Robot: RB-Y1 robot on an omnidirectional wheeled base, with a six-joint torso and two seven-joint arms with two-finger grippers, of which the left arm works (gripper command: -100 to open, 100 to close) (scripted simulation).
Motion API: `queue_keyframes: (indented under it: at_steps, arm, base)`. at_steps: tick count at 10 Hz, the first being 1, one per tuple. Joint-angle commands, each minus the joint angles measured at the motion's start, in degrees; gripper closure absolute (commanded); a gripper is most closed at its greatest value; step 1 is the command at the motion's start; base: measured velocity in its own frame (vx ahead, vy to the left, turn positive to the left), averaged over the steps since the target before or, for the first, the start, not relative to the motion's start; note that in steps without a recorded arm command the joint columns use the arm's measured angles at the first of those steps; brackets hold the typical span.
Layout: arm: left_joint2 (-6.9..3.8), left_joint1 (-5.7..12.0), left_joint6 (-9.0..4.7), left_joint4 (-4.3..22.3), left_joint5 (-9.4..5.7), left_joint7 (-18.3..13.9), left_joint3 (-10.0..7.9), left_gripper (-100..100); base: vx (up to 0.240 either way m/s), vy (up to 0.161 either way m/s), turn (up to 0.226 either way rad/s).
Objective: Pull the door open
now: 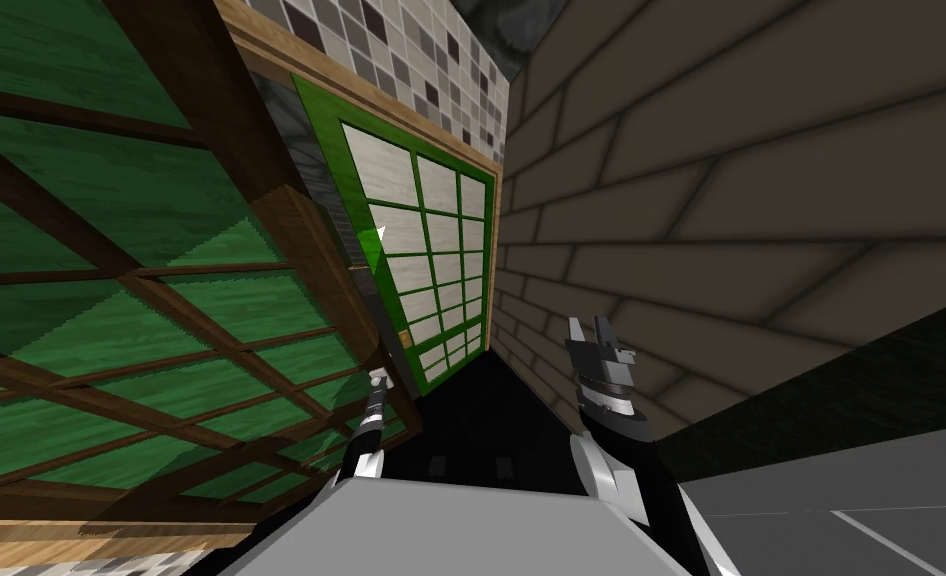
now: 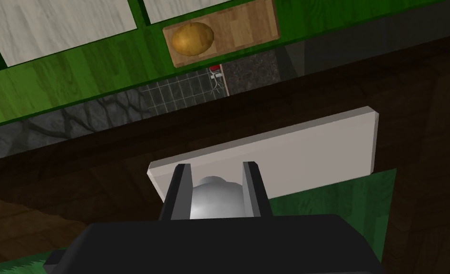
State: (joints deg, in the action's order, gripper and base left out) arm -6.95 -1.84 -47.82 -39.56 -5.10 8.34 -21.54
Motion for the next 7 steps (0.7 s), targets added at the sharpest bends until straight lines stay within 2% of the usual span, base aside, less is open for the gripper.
queue_keyframes:
  at_steps: [1, 2, 3, 4, 5, 6, 7]
  arm:
    - [-1.46, -0.09, -0.68, 1.3, -0.97, -1.7, -1.07, 100]
    - [-1.66, 0.02, -0.71, 1.4, -1.56, -3.9, -0.49, 100]
    - [-1.66, 0.02, -0.71, 1.4, -1.56, -4.0, -0.49, 100]
    - [-1.87, 0.13, -0.74, 1.5, -2.15, -6.3, 0.09, 100]
    - [-1.87, 0.13, -0.74, 1.5, -2.15, -6.4, 0.09, 100]
    - [-2.07, 0.24, -0.77, 1.5, -2.75, -8.7, 0.68, 100]
    - [-2.07, 0.24, -0.77, 1.5, -2.75, -8.8, 0.68, 100]
  base:
    - [-0.028, 0.000, 0.002]
    - [-0.017, 0.004, -0.026]
    - [-0.021, 0.005, -0.032]
    - [-0.047, 0.000, -0.046]
    - [-0.033, 0.014, -0.009]
    - [-0.028, 0.020, -0.042]
    - [-0.033, 0.007, -0.041]
